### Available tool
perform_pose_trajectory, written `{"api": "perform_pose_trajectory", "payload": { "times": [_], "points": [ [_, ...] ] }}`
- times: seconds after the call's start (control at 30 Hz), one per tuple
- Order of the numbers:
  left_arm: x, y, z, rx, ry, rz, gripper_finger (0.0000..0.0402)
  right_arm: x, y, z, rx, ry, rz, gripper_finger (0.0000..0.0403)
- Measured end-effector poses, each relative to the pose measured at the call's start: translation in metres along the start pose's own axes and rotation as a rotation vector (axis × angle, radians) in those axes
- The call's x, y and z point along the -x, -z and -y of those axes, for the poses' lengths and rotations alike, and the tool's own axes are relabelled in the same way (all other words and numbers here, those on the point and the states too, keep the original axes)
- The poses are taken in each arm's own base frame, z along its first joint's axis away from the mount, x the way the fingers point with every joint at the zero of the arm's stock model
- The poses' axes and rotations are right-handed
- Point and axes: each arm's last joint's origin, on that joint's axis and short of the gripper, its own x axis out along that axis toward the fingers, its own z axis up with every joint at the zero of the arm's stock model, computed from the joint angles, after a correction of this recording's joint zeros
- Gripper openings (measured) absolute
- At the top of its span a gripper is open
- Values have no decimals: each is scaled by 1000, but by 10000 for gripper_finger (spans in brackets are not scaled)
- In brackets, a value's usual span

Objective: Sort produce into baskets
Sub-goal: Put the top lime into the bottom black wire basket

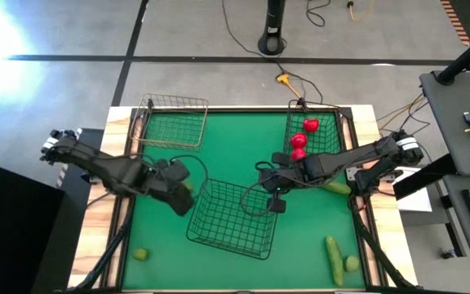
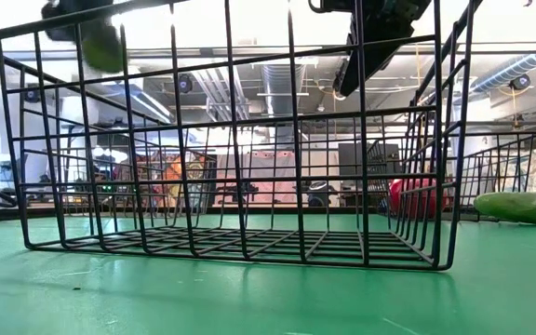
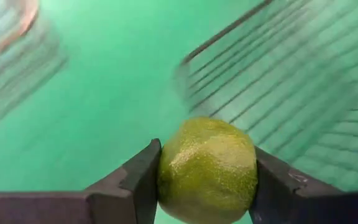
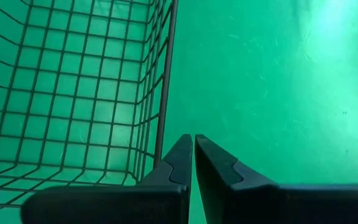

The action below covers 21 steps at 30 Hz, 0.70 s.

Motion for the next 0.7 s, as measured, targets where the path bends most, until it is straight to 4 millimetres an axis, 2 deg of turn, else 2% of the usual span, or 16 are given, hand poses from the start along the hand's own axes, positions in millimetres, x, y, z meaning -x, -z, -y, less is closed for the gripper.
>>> {"api": "perform_pose_trajectory", "payload": {
  "times": [0.1, 0.2, 0.37, 0.53, 0.7],
  "points": [
    [4, -6, 23, -80, 122, 109, 166, 0, 1, 0, -7, 0, -7, 13],
    [-8, -13, 43, -136, 193, 172, 166, 0, 1, 0, -6, -1, -9, 13],
    [-49, -19, 62, -227, 111, 119, 166, 5, 8, 1, -45, 13, -85, 13],
    [-93, -21, 79, -351, 119, -55, 166, 17, 23, 1, -129, 81, -250, 13],
    [-120, -29, 101, -401, 161, -142, 166, 22, 28, -2, -163, 97, -300, 13]
  ]
}}
